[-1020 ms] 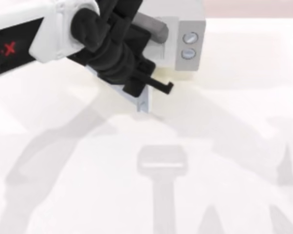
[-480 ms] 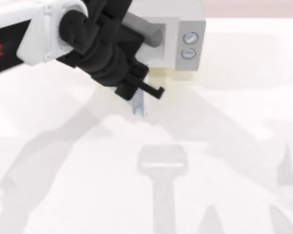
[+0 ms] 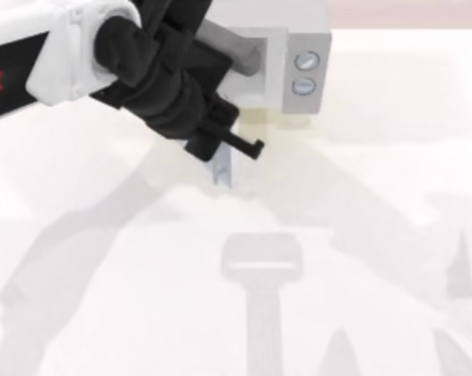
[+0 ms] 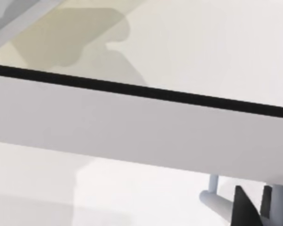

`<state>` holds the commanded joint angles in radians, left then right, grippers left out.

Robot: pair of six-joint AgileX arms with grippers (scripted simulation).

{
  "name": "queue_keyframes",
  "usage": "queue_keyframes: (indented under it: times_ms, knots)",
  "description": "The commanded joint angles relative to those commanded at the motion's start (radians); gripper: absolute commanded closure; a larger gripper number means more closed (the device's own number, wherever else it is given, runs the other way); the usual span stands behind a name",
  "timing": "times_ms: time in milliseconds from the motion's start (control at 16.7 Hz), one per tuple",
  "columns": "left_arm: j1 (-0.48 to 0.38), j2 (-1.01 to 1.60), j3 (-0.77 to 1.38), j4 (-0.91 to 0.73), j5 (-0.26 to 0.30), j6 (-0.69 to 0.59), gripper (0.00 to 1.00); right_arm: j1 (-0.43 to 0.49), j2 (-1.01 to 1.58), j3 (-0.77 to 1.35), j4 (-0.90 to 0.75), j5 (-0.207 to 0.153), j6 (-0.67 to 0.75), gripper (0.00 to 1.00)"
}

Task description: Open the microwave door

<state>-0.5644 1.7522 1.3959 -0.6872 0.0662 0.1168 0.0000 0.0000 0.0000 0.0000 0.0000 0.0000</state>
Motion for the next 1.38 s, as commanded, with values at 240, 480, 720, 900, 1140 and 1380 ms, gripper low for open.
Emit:
queue_keyframes:
  times_ms: [240, 480, 720, 900, 1140, 1380]
  knots:
    - [0.000, 0.000, 0.000, 0.000, 0.000, 0.000, 1.00, 0.000, 0.000, 0.000, 0.000, 0.000, 0.000, 0.00]
    - [0.000, 0.000, 0.000, 0.000, 0.000, 0.000, 1.00, 0.000, 0.000, 0.000, 0.000, 0.000, 0.000, 0.00]
    - [-0.005, 0.000, 0.000, 0.000, 0.007, -0.004, 1.00, 0.000, 0.000, 0.000, 0.000, 0.000, 0.000, 0.00]
    - [0.009, -0.011, -0.016, -0.004, 0.023, 0.030, 1.00, 0.000, 0.000, 0.000, 0.000, 0.000, 0.000, 0.00]
    - [0.047, -0.049, -0.047, -0.005, 0.073, 0.126, 1.00, 0.000, 0.000, 0.000, 0.000, 0.000, 0.000, 0.00]
    - [0.054, -0.052, -0.058, -0.010, 0.082, 0.145, 1.00, 0.000, 0.000, 0.000, 0.000, 0.000, 0.000, 0.00]
